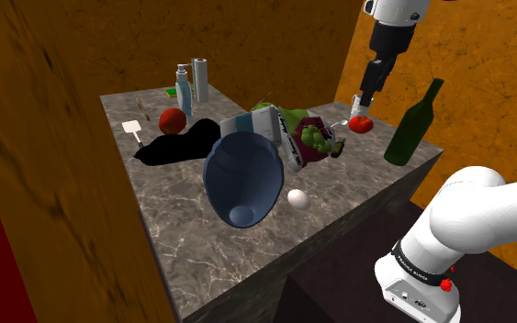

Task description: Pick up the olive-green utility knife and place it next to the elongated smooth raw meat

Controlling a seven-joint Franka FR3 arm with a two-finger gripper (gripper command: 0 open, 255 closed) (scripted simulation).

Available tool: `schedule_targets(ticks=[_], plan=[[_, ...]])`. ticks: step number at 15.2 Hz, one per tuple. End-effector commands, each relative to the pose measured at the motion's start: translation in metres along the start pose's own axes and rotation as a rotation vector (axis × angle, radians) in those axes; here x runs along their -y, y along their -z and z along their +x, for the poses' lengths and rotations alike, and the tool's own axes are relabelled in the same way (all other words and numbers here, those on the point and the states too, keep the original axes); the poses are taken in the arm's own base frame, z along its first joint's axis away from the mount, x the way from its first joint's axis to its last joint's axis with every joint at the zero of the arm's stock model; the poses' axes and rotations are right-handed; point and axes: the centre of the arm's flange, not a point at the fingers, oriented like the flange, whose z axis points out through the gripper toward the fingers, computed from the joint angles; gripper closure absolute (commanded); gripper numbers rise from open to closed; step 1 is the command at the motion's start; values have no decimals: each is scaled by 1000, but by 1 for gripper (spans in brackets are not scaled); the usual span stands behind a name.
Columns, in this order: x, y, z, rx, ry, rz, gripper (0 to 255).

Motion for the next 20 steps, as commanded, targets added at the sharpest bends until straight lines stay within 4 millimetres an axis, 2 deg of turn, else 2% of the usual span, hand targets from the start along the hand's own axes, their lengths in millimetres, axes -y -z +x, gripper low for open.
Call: schedule_targets(ticks=[1,5,10,15,20], plan=[[0,0,0,0,0,0,0],[-51,-31,-7,1,179,56,0],[-112,-73,-2,3,402,125,0],[-168,-120,15,5,625,194,0],[-215,-170,44,7,848,264,0]])
